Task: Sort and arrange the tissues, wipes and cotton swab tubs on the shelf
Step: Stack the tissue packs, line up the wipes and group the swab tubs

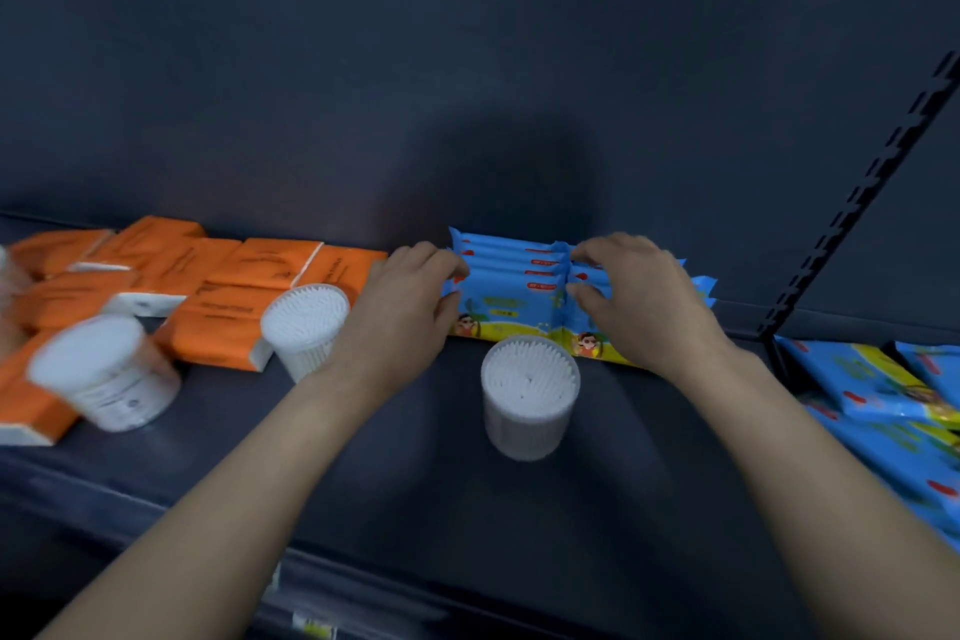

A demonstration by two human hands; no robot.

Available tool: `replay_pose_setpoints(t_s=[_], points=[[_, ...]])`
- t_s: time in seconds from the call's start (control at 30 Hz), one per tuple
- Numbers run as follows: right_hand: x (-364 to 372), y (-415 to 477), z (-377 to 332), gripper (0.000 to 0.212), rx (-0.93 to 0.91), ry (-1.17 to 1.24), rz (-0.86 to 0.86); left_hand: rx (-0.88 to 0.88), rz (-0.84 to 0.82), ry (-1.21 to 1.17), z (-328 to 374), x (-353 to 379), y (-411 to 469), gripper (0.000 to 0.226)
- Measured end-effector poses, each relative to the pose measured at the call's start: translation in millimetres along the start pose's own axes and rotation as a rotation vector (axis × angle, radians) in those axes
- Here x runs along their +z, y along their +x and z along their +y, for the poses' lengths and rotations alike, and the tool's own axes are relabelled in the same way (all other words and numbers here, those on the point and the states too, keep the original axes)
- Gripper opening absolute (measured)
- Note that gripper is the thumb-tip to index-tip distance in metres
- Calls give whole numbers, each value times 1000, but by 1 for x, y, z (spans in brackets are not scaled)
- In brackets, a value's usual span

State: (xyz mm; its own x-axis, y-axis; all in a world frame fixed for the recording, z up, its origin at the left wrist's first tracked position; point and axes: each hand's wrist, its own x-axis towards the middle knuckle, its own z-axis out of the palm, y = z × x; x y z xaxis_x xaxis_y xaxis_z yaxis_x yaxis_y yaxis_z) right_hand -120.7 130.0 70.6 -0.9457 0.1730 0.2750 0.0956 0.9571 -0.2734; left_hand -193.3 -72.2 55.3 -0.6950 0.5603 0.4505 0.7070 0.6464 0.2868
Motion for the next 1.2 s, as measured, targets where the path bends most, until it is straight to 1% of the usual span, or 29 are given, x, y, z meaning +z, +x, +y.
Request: replay_pose_setpoints(t_s=[0.13,0.27,0.37,0.43,0.47,0.53,0.67,0.77,0.87,0.93,1.03,1.13,1.2], points=[[7,10,-34,34,-77,14,2,-10,-3,-33,-23,-17,-15,33],[21,23,-83,34,-141,19,-25,-122,16,-29,-62,-41,-38,26],[35,36,-125,36,-183,28,-48,-180,7,-18,-102,-65,-54,28],[46,47,-150,37,-183,25,-78,-225,-19,-15,-130,-81,-61,31],[51,53,-161,38,-169,22,-97,-245,-41,-10,-144,-87,-63,29],[60,64,-178,40,-111,25,-137,-264,-115,19,-170,-96,-64,28],[76,78,-192,40,39,20,-217,-255,-322,95,-206,-101,-51,39],[84,85,-192,42,131,30,-271,-268,-513,174,-217,-99,-33,52],[90,93,-188,51,217,71,-333,-339,-683,253,-224,-92,-16,65],[94,102,-187,53,243,93,-373,-404,-749,281,-228,-86,-11,72],[100,116,-189,54,241,86,-438,-497,-820,236,-231,-81,-9,88],[106,133,-195,56,234,53,-533,-514,-874,223,-235,-82,-8,102],[111,142,-198,63,205,14,-605,-515,-890,225,-239,-81,-7,110]])
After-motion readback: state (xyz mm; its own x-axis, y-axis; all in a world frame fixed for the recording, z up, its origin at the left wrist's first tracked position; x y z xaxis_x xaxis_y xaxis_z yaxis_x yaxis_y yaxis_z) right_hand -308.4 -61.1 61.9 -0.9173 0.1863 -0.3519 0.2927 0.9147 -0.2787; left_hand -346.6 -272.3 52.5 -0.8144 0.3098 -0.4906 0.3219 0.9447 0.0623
